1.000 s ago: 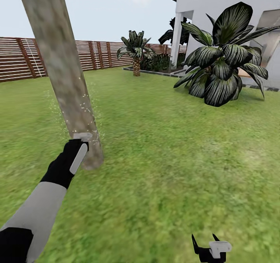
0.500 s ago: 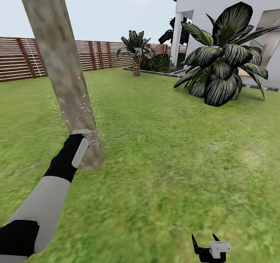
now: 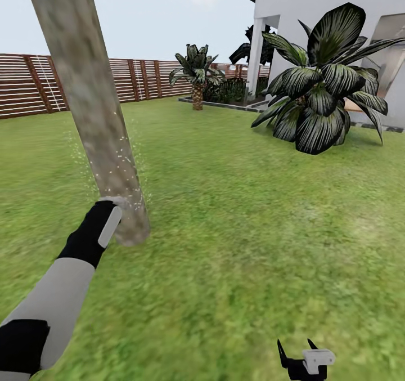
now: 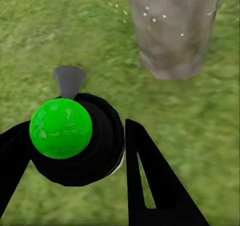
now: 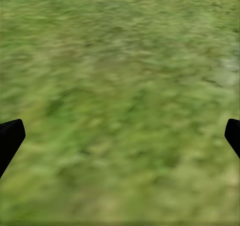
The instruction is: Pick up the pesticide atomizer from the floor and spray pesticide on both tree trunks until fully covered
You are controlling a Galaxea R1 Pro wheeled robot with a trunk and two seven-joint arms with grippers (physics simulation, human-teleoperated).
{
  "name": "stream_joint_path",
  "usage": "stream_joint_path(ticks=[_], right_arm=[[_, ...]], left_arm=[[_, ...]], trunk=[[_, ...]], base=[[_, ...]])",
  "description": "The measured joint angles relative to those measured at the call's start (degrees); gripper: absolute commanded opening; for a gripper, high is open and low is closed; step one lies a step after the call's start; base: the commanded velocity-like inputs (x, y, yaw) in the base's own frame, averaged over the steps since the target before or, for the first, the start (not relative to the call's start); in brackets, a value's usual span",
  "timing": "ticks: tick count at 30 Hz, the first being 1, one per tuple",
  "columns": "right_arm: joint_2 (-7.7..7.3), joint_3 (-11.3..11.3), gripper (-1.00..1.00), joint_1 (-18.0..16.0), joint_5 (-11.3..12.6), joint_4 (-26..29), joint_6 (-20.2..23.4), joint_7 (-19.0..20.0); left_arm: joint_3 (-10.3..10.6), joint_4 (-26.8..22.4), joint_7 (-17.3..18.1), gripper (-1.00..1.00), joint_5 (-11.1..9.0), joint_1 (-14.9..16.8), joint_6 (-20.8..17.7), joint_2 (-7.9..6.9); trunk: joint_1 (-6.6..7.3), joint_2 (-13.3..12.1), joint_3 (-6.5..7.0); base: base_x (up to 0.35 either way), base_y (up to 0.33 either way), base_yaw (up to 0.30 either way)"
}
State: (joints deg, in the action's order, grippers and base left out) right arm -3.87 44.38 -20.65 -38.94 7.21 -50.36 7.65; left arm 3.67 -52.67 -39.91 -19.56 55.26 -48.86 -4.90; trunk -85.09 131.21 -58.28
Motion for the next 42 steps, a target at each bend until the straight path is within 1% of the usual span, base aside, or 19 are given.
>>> stream_joint_path(ticks=[2,4,6,9,12,15,18,23,28,29,31,32,33,34,36,38,40,41,42], right_arm=[[0.01,0.0,1.00,0.0,0.0,0.0,0.0,0.0],[0.00,0.0,1.00,0.0,0.0,0.0,0.0,0.0],[0.00,0.0,1.00,0.0,0.0,0.0,0.0,0.0],[0.00,0.0,1.00,0.0,0.0,0.0,0.0,0.0],[0.00,0.0,1.00,0.0,0.0,0.0,0.0,0.0],[0.00,0.0,1.00,0.0,0.0,0.0,0.0,0.0],[0.01,0.0,1.00,0.0,0.0,0.0,0.0,0.0],[0.01,0.0,1.00,0.0,0.0,0.0,0.0,0.0],[0.04,0.0,1.00,0.0,0.0,0.0,0.0,0.0],[0.01,0.0,1.00,0.0,0.0,0.0,0.0,0.0],[0.00,0.0,1.00,0.0,0.0,0.0,0.0,0.0],[0.00,0.0,1.00,0.0,0.0,0.0,0.0,0.0],[0.01,0.0,1.00,0.0,0.0,0.0,0.0,0.0],[0.00,0.0,1.00,0.0,0.0,0.0,0.0,0.0],[0.03,0.0,1.00,0.0,0.0,0.0,0.1,0.0],[0.02,0.0,1.00,0.0,0.0,0.0,0.1,0.0],[0.05,0.0,1.00,0.0,0.0,0.0,0.1,0.0],[0.07,0.0,1.00,0.0,0.0,0.0,0.1,0.0],[0.06,0.0,1.00,0.0,0.0,0.0,0.1,0.0]], left_arm=[[0.1,0.2,0.0,-1.00,-0.2,0.0,0.1,0.08],[0.1,0.4,0.0,-1.00,-0.3,-0.2,0.1,0.50],[0.2,1.0,0.1,-1.00,-0.4,-1.2,0.1,0.74],[0.2,1.3,0.3,-1.00,-0.1,-1.8,0.0,0.78],[0.2,1.3,0.3,-1.00,-0.2,-1.6,-0.1,0.78],[0.0,1.1,0.3,-1.00,-0.4,-1.4,-3.1,0.77],[-0.1,0.7,0.3,-1.00,-0.3,-1.5,-4.1,0.66],[0.2,-1.5,0.3,-1.00,-0.2,-1.2,-4.5,0.69],[0.2,-2.1,0.2,-1.00,-0.2,-1.4,-4.5,0.61],[0.2,-1.6,0.3,-1.00,-0.2,-3.3,-4.5,0.60],[0.2,-1.4,0.3,-1.00,-0.7,-8.6,-3.8,0.78],[0.3,-1.4,0.6,-1.00,-0.6,-10.2,-3.5,0.82],[0.3,-1.4,1.7,-1.00,-0.7,-11.7,-2.4,0.81],[0.3,-1.3,4.8,-1.00,-0.8,-13.5,0.2,0.72],[0.3,-1.0,9.7,-1.00,0.0,-16.0,2.9,0.37],[0.5,-0.7,12.0,-1.00,0.3,-18.1,4.8,0.10],[0.9,-0.6,13.7,-1.00,0.5,-20.4,9.4,-0.15],[1.5,-0.5,15.8,-1.00,0.9,-21.8,11.3,-0.62],[2.4,-0.5,18.2,-1.00,1.5,-22.7,12.2,-1.24]], trunk=[[0.00,0.0,0.00],[0.00,0.0,0.00],[0.00,0.0,0.00],[0.00,0.0,0.00],[0.00,0.0,0.00],[0.00,0.0,0.00],[0.00,0.0,0.00],[0.00,0.0,0.00],[0.00,0.0,0.00],[0.00,0.0,-0.01],[-0.01,0.0,-0.01],[0.00,0.0,-0.01],[0.00,0.0,-0.01],[0.00,0.0,-0.01],[0.00,0.0,-0.01],[0.00,0.0,0.00],[0.00,0.0,-0.01],[0.00,0.0,-0.01],[0.00,0.0,0.00]], base=[[0.000,0.000,0.000],[0.000,0.000,0.000],[0.000,0.000,0.000],[0.000,0.000,0.000],[0.062,0.000,0.000],[0.272,0.049,0.000],[0.117,0.028,0.000],[0.004,0.002,0.000],[-0.269,0.000,0.000],[-0.336,0.000,0.000],[-0.336,0.000,0.000],[-0.337,0.000,0.000],[-0.337,0.000,0.000],[-0.337,0.000,0.000],[-0.337,0.000,0.000],[-0.337,0.000,0.000],[-0.337,0.000,0.000],[-0.337,0.000,0.000],[-0.337,0.000,0.000]])
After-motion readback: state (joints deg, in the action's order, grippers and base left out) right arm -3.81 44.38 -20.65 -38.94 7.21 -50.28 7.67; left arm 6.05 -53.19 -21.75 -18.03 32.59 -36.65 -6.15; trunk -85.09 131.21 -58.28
